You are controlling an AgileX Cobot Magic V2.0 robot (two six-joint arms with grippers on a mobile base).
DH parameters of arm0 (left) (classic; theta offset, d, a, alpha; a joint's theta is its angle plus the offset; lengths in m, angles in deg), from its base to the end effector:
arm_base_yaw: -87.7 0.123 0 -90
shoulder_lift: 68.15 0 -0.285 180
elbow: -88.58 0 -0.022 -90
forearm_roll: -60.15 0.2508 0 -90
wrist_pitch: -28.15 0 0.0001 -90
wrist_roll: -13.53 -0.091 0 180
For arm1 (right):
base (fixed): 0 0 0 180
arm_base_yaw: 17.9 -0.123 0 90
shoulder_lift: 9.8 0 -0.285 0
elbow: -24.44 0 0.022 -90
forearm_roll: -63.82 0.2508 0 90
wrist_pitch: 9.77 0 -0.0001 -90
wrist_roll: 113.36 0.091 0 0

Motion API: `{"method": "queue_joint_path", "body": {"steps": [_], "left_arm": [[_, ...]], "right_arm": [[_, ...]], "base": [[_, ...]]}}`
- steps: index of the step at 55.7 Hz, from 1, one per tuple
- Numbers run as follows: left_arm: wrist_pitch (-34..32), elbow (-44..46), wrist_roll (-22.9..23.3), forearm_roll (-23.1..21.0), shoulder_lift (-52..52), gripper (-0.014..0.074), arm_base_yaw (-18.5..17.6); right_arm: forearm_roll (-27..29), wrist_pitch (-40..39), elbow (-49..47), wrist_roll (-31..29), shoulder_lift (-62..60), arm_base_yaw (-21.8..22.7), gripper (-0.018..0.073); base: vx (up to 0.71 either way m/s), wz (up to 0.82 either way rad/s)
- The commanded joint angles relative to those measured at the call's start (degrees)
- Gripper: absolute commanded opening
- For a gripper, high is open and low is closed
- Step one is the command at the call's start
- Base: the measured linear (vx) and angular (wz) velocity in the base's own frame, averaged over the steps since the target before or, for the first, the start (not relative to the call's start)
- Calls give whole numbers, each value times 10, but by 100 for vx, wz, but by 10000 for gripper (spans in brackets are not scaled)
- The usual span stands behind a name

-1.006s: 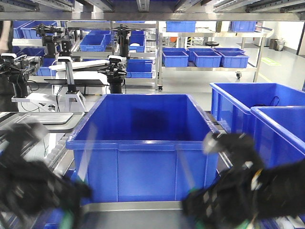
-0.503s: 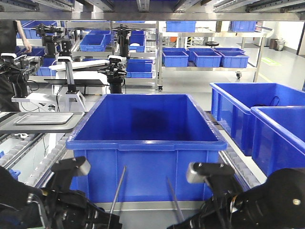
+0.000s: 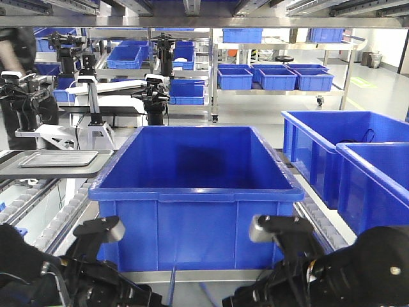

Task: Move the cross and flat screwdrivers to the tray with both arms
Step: 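Lower both grippers over the grey metal tray and open them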

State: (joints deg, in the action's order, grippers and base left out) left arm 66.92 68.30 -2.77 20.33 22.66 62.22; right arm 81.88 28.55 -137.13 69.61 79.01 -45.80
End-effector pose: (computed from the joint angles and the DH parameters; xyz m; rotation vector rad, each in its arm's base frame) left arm 0.2518 -0.1605 0.2719 0.3758 2.5418 -0.8114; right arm 0.2502 0.1523 0.2822 -0.3187 2.5635 0.5522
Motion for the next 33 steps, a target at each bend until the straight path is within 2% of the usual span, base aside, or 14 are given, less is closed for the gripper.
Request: {"method": "queue_joint_path", "body": {"steps": [1,11,16,33], "left_arm": [[-48,18,-18,-23,-56,552,-3],[-135,18,-69,-23,-146,552,-3],[-162,18,-74,-23,-178,552,-3],[-169,17,-74,-23,-211,552,-3]], "right_arm": [[7,-56,-18,1,-47,1,544],[3,-150,-18,-1,-114,1,544],[3,-190,-18,-5,-140,1,544],[5,-204,-18,-5,-165,1,544]], "base": [[0,0],[0,0],[0,0],[0,0]]}}
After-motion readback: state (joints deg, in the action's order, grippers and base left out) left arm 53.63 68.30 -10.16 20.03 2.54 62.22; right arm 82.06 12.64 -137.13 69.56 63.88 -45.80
